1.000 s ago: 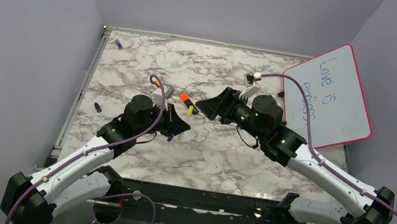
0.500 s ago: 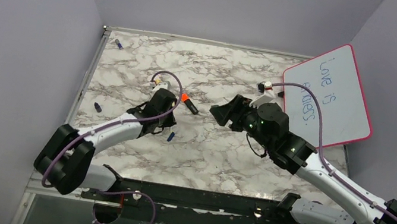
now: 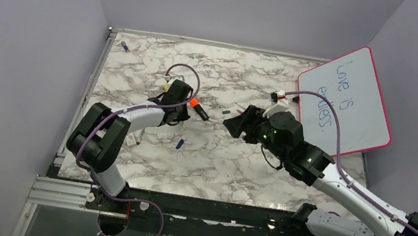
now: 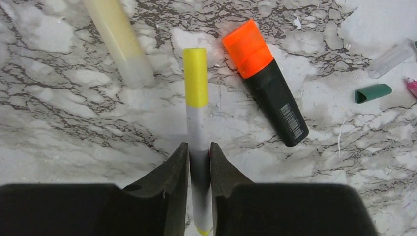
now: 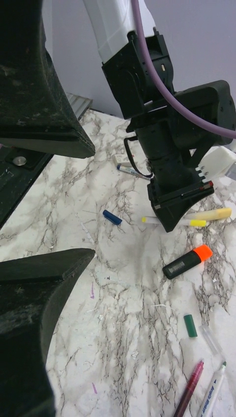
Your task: Insert the pens into the pen caps
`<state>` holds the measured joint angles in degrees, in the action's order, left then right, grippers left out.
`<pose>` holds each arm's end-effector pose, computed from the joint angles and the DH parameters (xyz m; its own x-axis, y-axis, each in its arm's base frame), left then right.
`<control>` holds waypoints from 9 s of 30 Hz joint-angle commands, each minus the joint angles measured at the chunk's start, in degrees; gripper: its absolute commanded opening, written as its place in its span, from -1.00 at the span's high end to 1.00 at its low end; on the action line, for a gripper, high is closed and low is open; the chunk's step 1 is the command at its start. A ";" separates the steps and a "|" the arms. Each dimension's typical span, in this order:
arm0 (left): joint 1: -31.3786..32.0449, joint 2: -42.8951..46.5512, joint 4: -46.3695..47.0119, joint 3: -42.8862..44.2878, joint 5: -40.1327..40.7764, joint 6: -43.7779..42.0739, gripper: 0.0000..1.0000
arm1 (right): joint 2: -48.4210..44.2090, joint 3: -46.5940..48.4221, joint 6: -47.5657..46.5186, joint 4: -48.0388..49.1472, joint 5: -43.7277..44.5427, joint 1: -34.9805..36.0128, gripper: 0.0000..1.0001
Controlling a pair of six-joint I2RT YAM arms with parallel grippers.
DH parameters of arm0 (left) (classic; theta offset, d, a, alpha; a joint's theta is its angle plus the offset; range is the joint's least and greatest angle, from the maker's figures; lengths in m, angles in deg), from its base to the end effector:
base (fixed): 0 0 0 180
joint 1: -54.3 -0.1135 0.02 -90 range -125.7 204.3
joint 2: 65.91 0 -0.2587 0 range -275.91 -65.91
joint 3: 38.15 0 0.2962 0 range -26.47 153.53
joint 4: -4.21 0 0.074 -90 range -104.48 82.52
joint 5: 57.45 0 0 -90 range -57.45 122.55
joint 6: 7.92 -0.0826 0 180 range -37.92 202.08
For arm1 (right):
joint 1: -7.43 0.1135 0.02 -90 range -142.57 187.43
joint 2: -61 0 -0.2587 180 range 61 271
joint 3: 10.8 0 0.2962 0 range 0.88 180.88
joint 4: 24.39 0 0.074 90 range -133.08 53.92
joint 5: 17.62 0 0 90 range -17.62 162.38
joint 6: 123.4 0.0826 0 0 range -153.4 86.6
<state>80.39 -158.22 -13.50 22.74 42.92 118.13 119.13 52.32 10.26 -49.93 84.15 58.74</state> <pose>0.3521 -0.1559 0.1002 -0.7414 -0.2815 -0.6091 -0.1354 0.9519 -0.2750 0.2154 0.2420 0.3046 -0.6039 0.3272 -0.7268 -0.3149 0.7397 0.5946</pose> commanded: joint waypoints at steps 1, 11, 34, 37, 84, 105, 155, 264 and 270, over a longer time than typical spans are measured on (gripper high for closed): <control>-0.25 -1.93 -0.73 2.74 -2.60 -2.40 0.49 | -0.43 -0.61 0.10 -1.01 1.61 0.24 -0.42; -0.25 5.12 -6.38 0.33 1.63 -2.91 0.05 | -0.40 -1.12 0.26 -0.92 1.04 0.28 -0.42; -10.44 18.62 -15.36 -15.00 16.54 5.63 -0.51 | 1.19 -2.22 0.53 0.22 -1.36 0.28 -0.41; -10.44 16.69 -15.77 -14.60 15.02 4.35 -0.34 | 1.35 -2.22 0.70 0.43 -1.54 0.28 -0.40; -3.91 26.82 -11.03 -9.60 -9.51 -5.16 1.00 | 2.74 -1.94 0.85 1.73 -2.00 0.28 -0.36; 7.79 43.19 24.86 -15.46 -44.46 -0.19 1.00 | -0.62 -2.53 4.95 16.62 -6.05 0.28 -0.40; 8.19 43.63 20.74 -16.62 -50.76 -2.24 0.57 | 2.78 -6.93 7.49 32.55 -20.14 0.28 0.92; 8.19 56.31 -17.34 -8.95 0.42 -1.33 1.00 | 34.29 13.28 -13.62 5.94 18.47 13.64 0.71; 8.19 48.51 -12.32 -4.97 -7.35 -2.22 1.00 | 19.05 4.26 -12.99 12.85 24.08 12.12 0.71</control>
<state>88.56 -104.67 -31.84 14.07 44.80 117.39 146.30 60.30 -3.82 -44.16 101.48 71.74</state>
